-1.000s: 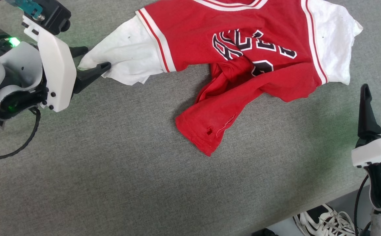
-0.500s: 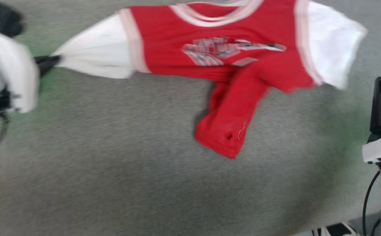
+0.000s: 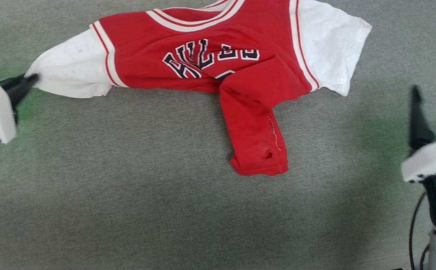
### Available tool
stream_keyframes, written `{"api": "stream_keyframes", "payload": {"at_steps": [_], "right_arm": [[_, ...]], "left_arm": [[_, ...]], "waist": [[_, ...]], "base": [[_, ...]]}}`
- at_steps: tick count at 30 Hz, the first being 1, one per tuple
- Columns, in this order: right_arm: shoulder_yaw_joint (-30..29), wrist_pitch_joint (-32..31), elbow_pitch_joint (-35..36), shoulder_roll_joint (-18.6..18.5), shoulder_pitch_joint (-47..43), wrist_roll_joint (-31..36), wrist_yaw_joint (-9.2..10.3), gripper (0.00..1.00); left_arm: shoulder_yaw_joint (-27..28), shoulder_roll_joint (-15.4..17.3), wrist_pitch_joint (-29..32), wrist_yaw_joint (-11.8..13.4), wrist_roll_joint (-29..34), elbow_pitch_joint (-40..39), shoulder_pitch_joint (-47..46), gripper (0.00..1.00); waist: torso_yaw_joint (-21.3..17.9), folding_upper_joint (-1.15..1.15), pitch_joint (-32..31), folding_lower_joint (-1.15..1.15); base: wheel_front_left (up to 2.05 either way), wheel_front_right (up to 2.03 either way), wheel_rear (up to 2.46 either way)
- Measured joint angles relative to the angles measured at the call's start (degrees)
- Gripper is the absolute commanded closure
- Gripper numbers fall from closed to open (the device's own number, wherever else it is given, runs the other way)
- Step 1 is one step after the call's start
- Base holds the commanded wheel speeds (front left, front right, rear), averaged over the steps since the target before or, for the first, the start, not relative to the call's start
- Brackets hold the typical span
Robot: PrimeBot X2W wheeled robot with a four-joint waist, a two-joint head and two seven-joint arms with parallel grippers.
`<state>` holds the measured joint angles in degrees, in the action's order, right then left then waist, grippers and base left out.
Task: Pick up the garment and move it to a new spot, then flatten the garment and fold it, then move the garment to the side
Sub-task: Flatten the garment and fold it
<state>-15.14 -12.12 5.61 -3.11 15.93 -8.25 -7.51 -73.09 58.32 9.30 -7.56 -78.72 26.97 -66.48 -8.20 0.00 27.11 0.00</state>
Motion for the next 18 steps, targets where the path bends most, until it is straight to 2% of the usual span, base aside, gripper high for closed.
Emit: {"api": "stream_keyframes", "payload": {"at_steps": [3,8,11,13,15,18], "right_arm": [[3.86,-4.16,-1.31,-2.15,2.78,1.27,-0.01,0.0],[6.75,-12.15,-5.06,-8.55,9.92,1.78,-0.01,0.0],[7.77,-18.25,-7.78,-12.38,15.07,1.74,-0.01,0.0],[7.91,-22.69,-9.24,-13.9,18.24,0.54,0.0,0.0],[7.83,-27.52,-10.9,-15.04,21.06,-0.48,-0.01,0.0],[7.23,-33.76,-12.82,-17.12,24.7,-1.46,-0.01,0.0]], "left_arm": [[0.1,-1.09,-5.28,0.0,0.02,0.07,0.91,0.0],[1.11,-4.05,-20.25,0.0,2.31,3.46,3.0,0.0],[3.45,-7.0,-23.91,0.0,3.35,4.59,5.48,0.0],[8.49,-8.82,-24.2,0.02,5.28,4.77,6.97,0.0],[16.78,-11.01,-24.28,0.78,10.16,3.23,9.19,0.0],[28.78,-15.11,-24.36,2.38,19.64,-0.92,17.36,0.0]], "waist": [[0.84,0.0,-0.09,0.0],[3.24,0.0,-0.12,0.0],[5.24,0.0,0.07,0.0],[6.68,0.0,0.32,0.01],[8.26,0.0,0.7,0.0],[10.67,0.0,1.38,0.0]], "base": [[0.0,0.0,0.0],[0.0,0.0,0.0],[0.0,0.0,0.0],[0.0,0.0,0.0],[0.0,0.0,0.0],[0.0,0.0,0.0]]}}
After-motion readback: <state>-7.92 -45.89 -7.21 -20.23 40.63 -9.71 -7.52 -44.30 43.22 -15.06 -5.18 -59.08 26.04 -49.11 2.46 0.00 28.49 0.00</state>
